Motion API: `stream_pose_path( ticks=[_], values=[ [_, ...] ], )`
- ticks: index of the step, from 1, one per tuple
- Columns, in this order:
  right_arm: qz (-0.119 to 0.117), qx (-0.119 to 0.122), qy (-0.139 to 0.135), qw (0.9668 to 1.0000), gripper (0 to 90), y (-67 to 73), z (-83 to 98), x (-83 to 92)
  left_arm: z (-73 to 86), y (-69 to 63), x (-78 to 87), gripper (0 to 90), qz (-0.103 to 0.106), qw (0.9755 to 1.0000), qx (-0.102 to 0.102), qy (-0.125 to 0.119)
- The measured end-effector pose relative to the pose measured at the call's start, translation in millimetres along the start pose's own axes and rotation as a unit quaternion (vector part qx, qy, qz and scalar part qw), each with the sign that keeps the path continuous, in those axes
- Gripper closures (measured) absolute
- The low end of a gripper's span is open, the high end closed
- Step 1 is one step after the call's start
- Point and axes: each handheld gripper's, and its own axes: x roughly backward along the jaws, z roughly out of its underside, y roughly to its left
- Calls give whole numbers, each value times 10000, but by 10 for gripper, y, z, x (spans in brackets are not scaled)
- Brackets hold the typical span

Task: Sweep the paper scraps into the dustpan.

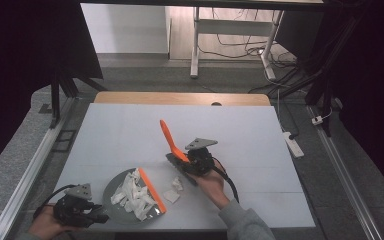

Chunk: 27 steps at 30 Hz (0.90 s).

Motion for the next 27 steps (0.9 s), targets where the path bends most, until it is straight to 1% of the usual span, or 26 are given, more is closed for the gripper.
stream_pose_path(
  ticks=[2, 4, 5, 9, 12, 13, 16, 18, 19, 20, 21, 22, 24, 25, 26, 27],
  values=[
    [-45, -32, 19, 10000, 704, 49, 2, -21, -41, -20, -30, 612, -32, 10000, 25, 7],
    [7, -95, 91, 9999, 704, 136, 2, -45, -72, -35, -51, 612, -39, 10000, 58, 12],
    [-19, -101, 96, 9999, 704, 169, 1, -53, -87, -39, -60, 612, -38, 10000, 74, 21],
    [-99, 16, 134, 9999, 704, 364, 1, -103, -129, -60, -106, 612, -46, 9999, 138, 13],
    [-197, 63, 124, 9997, 704, 469, -4, -133, -156, -68, -144, 612, -45, 9999, 149, 48],
    [-253, 37, 108, 9996, 704, 503, -8, -141, -165, -71, -158, 613, -52, 9998, 170, 28],
    [-561, -141, 26, 9983, 704, 589, -29, -158, -189, -77, -181, 613, -86, 9998, 197, 53],
    [-673, -138, -10, 9976, 704, 646, -46, -159, -199, -80, -194, 612, -81, 9996, 255, 27],
    [-741, -157, -26, 9971, 704, 662, -53, -157, -211, -86, -209, 612, -90, 9996, 262, 3],
    [-882, -222, -56, 9958, 704, 682, -63, -149, -221, -88, -217, 612, -75, 9996, 280, -12],
    [-971, -263, -64, 9949, 703, 693, -70, -142, -239, -93, -232, 612, -75, 9995, 290, -25],
    [-1036, -262, -96, 9942, 703, 703, -80, -130, -258, -101, -245, 613, -88, 9995, 297, -18],
    [-997, -177, -195, 9947, 703, 694, -107, -87, -285, -105, -265, 612, -94, 9994, 326, -58],
    [-1000, -192, -270, 9944, 703, 667, -118, -61, -298, -106, -276, 612, -100, 9993, 353, -82],
    [-1008, -266, -352, 9939, 703, 622, -127, -24, -305, -107, -286, 612, -108, 9992, 370, -103],
    [-981, -266, -386, 9941, 703, 585, -134, 11, -311, -106, -297, 612, -120, 9991, 395, -123]
  ],
)
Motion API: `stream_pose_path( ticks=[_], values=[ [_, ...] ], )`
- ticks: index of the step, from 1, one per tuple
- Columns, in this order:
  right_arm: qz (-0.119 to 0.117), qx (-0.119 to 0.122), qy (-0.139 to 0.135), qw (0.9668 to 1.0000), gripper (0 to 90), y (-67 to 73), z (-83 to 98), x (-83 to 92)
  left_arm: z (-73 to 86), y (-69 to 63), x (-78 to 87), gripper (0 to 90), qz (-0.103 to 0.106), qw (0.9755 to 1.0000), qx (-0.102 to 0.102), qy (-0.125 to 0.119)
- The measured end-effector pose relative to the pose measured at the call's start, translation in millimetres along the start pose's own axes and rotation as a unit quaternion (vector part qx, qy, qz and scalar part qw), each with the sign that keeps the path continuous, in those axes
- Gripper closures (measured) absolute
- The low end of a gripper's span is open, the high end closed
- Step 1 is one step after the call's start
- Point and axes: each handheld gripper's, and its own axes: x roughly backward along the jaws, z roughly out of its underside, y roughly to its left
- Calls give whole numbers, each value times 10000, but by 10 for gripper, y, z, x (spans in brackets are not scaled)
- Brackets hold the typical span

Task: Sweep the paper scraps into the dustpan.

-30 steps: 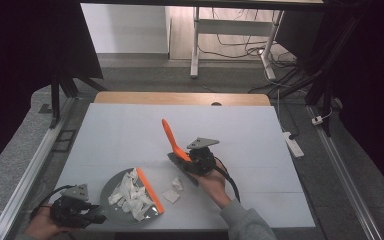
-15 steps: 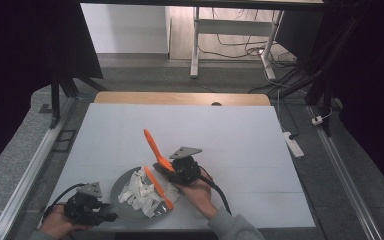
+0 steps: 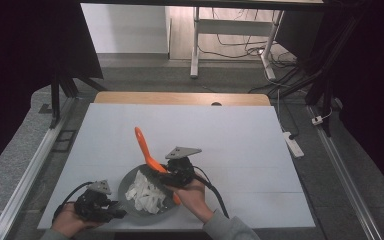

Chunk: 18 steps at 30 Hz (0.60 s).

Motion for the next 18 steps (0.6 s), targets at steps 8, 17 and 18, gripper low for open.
stream_pose_path(
  ticks=[8, 17, 18],
  values=[
    [218, 20, -249, 9994, 703, -189, -8, 305, -4, 8, -21, 612, -76, 9999, 74, -100],
    [441, -111, -253, 9986, 703, -352, 53, 436, 4, 19, -29, 612, -68, 9997, 88, -203],
    [461, -102, -257, 9986, 703, -367, 53, 447, 7, 20, -29, 612, -65, 9997, 85, -218]
  ],
)
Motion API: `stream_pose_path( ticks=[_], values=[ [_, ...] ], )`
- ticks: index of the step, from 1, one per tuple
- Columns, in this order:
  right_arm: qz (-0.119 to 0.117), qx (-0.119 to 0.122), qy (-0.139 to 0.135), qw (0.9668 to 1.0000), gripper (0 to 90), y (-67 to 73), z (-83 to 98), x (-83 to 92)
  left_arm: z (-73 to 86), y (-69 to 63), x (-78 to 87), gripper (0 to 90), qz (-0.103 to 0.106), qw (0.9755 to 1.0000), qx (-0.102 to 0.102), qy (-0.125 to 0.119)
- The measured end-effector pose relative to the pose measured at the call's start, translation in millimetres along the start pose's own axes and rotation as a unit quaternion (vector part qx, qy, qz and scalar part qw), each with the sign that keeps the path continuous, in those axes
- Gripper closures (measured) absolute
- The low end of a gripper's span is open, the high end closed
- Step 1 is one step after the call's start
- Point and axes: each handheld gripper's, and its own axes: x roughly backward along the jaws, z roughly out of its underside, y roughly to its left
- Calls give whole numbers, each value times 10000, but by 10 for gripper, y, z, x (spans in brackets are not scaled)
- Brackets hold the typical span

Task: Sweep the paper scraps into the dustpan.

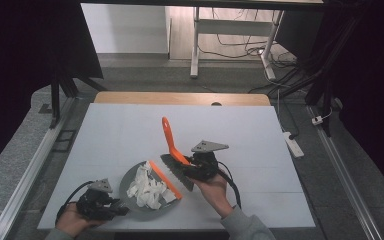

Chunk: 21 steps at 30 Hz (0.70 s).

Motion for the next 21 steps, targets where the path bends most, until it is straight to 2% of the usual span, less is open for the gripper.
stream_pose_path(
  ticks=[10, 14, 21],
  values=[
    [88, -39, -101, 9999, 703, -96, -1, 97, 9, 17, 23, 612, -144, 9998, 46, -122],
    [97, -20, -179, 9998, 703, -151, 18, 157, 5, 10, 56, 612, -260, 9992, 27, -305],
    [136, 49, -291, 9995, 703, -231, 46, 290, 6, 11, 89, 611, -422, 9976, 111, -534]
  ],
)
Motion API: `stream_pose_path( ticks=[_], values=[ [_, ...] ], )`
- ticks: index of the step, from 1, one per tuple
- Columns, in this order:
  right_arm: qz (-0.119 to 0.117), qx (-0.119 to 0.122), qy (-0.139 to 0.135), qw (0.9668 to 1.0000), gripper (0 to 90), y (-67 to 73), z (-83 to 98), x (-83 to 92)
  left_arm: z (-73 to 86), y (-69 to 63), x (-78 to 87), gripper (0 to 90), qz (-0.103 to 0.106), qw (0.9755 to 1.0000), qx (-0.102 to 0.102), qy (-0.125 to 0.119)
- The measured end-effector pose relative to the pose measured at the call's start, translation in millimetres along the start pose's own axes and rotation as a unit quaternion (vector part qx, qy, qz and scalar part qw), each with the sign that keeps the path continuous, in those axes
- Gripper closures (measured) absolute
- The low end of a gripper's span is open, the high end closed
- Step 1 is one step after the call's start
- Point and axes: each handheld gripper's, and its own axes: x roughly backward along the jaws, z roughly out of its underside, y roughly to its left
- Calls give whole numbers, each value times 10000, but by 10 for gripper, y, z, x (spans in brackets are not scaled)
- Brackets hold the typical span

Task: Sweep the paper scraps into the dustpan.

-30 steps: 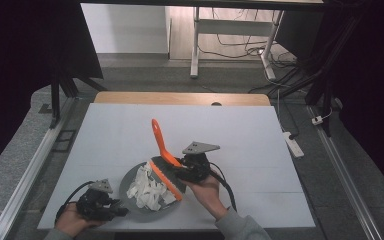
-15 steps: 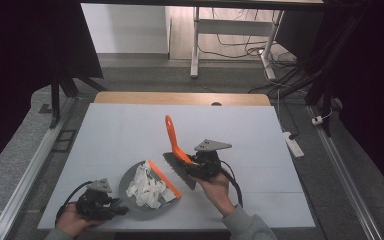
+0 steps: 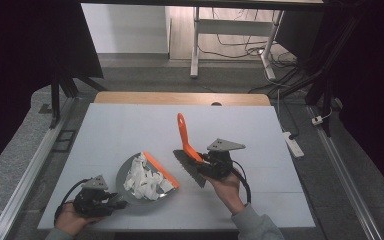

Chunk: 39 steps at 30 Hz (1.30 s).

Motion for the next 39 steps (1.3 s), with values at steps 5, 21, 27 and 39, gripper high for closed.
stream_pose_path(
  ticks=[5, 21, 27, 39],
  values=[
    [32, 45, -22, 10000, 703, -57, 20, 91, -5, -5, 13, 611, -82, 9999, 44, -122],
    [130, 110, -99, 9998, 703, -201, 134, 384, -26, 8, 74, 611, -328, 9971, 314, -608],
    [190, 102, -138, 9997, 703, -282, 187, 510, -44, 14, 78, 611, -441, 9948, 436, -807],
    [217, 96, -163, 9996, 703, -438, 272, 732, -41, 65, 117, 611, -584, 9877, 827, -1189]
  ],
)
